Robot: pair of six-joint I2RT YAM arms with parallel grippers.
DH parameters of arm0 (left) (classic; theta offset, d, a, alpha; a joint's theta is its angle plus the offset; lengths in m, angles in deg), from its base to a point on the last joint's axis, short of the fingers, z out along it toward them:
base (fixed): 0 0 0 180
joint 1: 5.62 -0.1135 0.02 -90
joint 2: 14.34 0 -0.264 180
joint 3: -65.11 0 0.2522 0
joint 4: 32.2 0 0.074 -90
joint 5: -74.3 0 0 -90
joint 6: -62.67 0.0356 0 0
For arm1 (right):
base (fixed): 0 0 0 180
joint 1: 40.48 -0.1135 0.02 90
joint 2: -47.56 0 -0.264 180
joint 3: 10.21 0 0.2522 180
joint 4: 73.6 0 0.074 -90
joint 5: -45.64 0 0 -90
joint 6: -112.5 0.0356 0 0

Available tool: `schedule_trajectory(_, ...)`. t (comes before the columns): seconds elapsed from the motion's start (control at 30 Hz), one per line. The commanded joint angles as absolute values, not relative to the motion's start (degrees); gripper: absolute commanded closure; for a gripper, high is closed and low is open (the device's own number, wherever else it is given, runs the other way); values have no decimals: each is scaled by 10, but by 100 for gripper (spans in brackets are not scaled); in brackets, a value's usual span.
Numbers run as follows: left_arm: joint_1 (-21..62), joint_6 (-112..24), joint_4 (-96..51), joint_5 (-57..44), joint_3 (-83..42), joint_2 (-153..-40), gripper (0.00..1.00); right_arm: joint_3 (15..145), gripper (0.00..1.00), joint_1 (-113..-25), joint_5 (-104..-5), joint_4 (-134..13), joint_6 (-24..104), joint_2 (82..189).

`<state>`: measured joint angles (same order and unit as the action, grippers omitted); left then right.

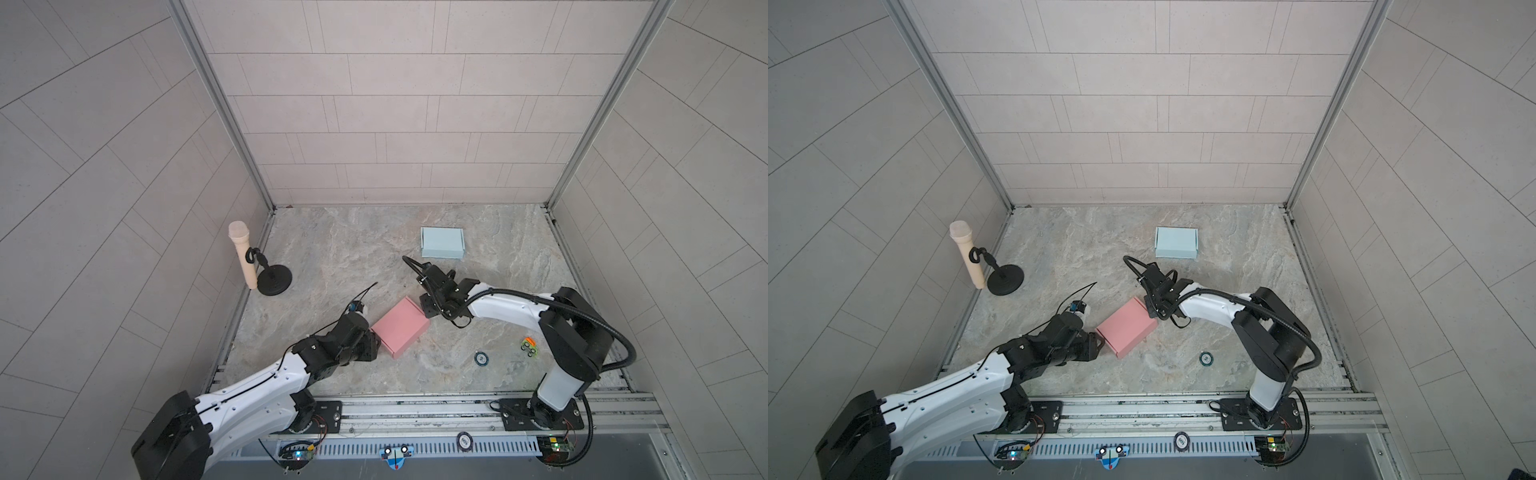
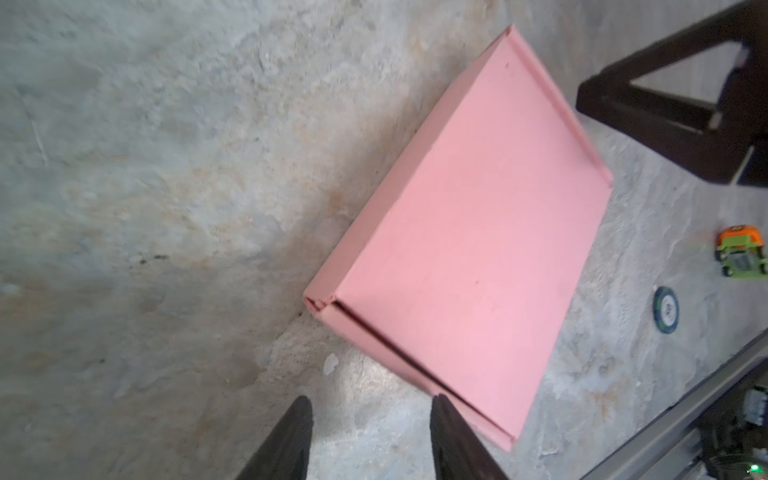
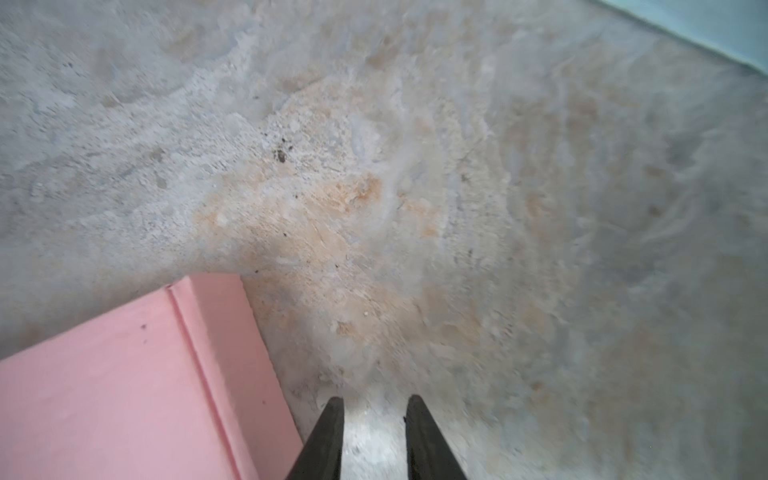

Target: Fold the paper box

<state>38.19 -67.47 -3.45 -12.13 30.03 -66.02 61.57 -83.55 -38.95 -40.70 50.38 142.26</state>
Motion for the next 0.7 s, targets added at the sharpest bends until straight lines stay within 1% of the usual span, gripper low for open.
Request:
schedule_trajectory(0.0, 361, -643, 1, -126, 255, -663, 49, 592, 70, -835, -360, -371, 510, 1357)
schedule_trajectory(0.07, 342, -628, 2, -114, 238, -672, 48, 572, 70, -840, -356, -361, 520, 1322)
schedule_trajectory(0.17, 286, -602, -6, -83, 209, -705, 47, 538, 70, -863, -343, -347, 541, 1271)
schedule_trajectory(0.23, 256, -584, -19, -57, 185, -747, 47, 514, 71, -884, -343, -350, 560, 1246)
schedule_trajectory(0.3, 245, -561, -17, -54, 152, -803, 48, 493, 74, -915, -342, -355, 583, 1229)
schedule_trajectory(0.4, 238, -542, -24, -47, 117, -875, 48, 473, 77, -966, -341, -379, 617, 1232)
schedule_trajectory(0.5, 238, -530, -34, -29, 101, -936, 49, 462, 81, -995, -342, -411, 643, 1258)
schedule_trajectory(0.57, 238, -529, -44, -24, 107, -950, 51, 456, 83, -997, -347, -436, 653, 1274)
schedule_trajectory(0.67, 242, -528, -50, -24, 125, -944, 51, 456, 84, -996, -348, -457, 655, 1294)
